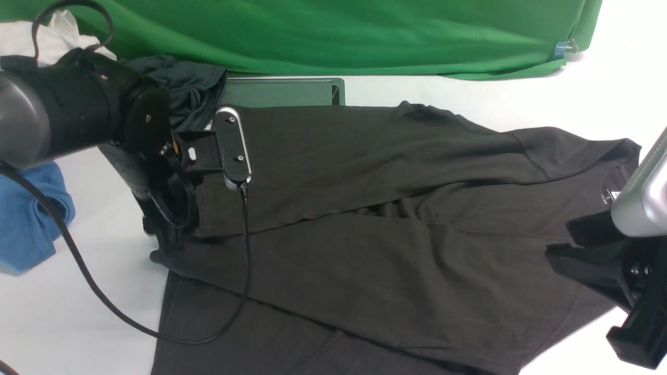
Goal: Fold a long-sleeved shirt on a white desktop.
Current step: 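Fold the left side of the dark shirt inward over its body with the left gripper, then grasp the near edge of the shirt at its hem and shoulder corners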
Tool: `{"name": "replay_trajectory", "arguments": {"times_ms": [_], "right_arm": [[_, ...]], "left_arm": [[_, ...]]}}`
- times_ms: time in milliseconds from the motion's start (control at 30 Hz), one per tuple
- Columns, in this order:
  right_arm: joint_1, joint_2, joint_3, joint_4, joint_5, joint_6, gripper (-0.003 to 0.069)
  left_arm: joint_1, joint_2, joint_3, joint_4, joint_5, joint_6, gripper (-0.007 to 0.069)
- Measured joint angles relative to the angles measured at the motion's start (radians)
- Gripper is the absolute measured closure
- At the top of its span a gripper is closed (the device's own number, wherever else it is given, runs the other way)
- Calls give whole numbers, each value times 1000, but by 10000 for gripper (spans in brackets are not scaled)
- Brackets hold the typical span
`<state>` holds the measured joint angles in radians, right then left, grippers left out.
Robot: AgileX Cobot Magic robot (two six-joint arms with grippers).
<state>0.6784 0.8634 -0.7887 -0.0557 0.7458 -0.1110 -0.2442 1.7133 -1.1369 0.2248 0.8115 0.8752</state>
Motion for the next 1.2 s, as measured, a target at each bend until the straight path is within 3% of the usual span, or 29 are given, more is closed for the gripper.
{"name": "replay_trajectory", "arguments": {"times_ms": [67,133,300,400,567,700,800,900,1000,1100,1200], "right_arm": [[-21,20,0,-4,1,78,418],[-50,53,-1,-5,5,105,418],[-183,258,-61,-5,103,128,418],[-223,347,-100,-5,152,128,418],[-230,389,-126,12,185,111,418],[-231,380,-126,41,189,91,418],[-231,365,-126,56,192,76,418],[-231,349,-126,56,192,74,418],[-231,346,-126,56,192,74,418],[-231,346,-126,72,192,66,418],[-231,346,-126,79,192,58,418]], "left_arm": [[-6,-8,1,-73,31,-48,126],[-25,-22,3,-114,39,-98,173],[-167,-138,3,-92,67,-286,526],[-218,-210,3,-117,120,-294,597],[-232,-281,51,-267,263,-133,605],[-232,-281,150,-297,359,-52,571],[-232,-281,265,-287,352,-9,477],[-230,-282,404,-225,265,22,309],[-229,-283,492,-173,201,50,195],[-229,-284,574,-111,113,91,110],[-229,-294,618,-56,35,104,88]]}}
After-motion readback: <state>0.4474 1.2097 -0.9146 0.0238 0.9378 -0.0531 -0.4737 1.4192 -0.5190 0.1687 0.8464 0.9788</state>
